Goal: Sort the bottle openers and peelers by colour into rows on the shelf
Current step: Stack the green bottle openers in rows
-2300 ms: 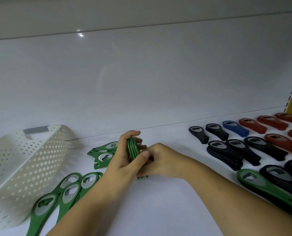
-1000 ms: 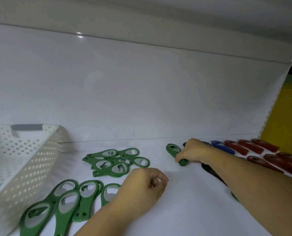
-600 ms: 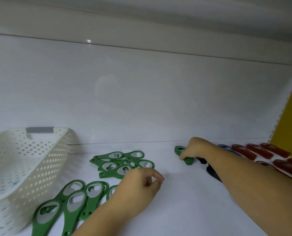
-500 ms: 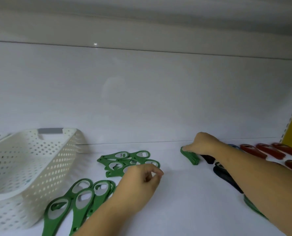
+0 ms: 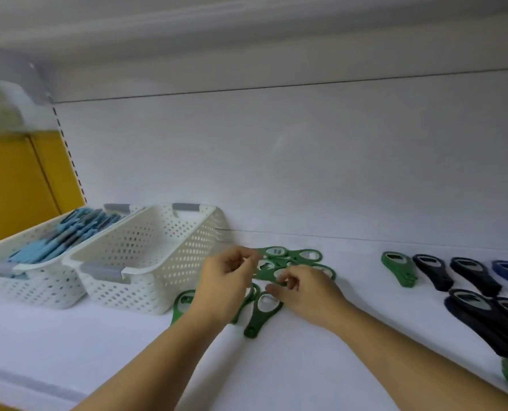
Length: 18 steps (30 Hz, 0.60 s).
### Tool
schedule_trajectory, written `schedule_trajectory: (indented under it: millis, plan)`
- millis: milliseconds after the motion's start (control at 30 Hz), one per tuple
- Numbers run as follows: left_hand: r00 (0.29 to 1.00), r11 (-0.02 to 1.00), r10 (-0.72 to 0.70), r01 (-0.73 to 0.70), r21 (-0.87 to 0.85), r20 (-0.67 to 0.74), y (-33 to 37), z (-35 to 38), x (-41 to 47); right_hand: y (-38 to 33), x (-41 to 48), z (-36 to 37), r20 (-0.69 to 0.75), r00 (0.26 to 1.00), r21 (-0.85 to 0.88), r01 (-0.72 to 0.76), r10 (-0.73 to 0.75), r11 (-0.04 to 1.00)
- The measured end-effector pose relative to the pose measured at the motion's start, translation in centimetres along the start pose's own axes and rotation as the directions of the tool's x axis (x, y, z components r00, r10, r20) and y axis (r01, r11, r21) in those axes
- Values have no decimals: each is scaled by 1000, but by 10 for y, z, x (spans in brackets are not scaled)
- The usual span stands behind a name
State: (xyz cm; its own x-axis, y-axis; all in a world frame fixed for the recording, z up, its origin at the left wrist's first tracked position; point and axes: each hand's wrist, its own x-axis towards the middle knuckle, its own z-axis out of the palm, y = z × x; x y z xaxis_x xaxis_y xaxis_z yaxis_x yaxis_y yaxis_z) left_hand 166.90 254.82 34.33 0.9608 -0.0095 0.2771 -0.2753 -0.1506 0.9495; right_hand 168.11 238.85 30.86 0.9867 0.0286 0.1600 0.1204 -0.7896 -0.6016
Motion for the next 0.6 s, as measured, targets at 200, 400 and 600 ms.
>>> schedule_trajectory:
  millis: [200,400,600]
  plan:
    - [972,985,16,25,169,-235,-27,-14,-35,-3,-11,2,82,996,-99,45,-37,994]
    - [974,996,67,-54,65,-215,-28,-10,-43,8,-17,-7,112,993,278,-50,19,959]
    - [986,985,121,-134,110,115,-30,-11,-50,-10,-26,-20,88,993,680,2,-84,733]
